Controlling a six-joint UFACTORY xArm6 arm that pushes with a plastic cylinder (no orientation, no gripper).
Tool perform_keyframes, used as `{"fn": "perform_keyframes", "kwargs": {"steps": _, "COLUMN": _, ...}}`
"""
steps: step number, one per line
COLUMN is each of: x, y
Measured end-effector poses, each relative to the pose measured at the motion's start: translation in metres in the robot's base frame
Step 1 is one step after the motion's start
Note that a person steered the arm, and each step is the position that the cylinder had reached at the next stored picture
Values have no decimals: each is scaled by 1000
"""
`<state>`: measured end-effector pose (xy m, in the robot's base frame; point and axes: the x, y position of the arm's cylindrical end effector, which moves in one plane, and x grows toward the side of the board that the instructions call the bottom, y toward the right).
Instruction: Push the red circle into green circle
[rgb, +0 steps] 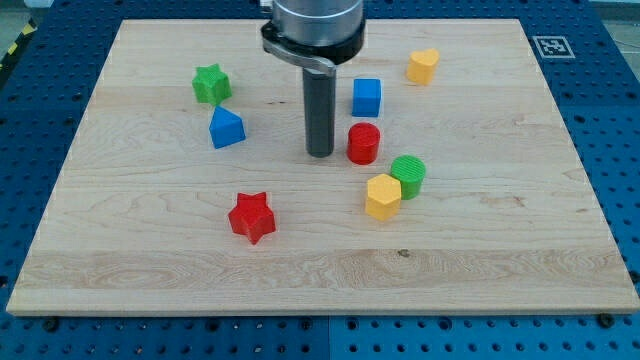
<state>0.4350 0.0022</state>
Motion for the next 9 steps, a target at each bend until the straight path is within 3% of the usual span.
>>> {"fn": "perform_keyframes", "kwargs": {"steps": 2, "x": -13, "y": 28}}
{"fn": "perform_keyframes", "kwargs": {"steps": 3, "x": -18, "y": 0}}
{"fn": "perform_keyframes", "kwargs": {"steps": 5, "x": 14, "y": -3}}
{"fn": "perform_keyframes", "kwargs": {"steps": 9, "x": 9, "y": 58}}
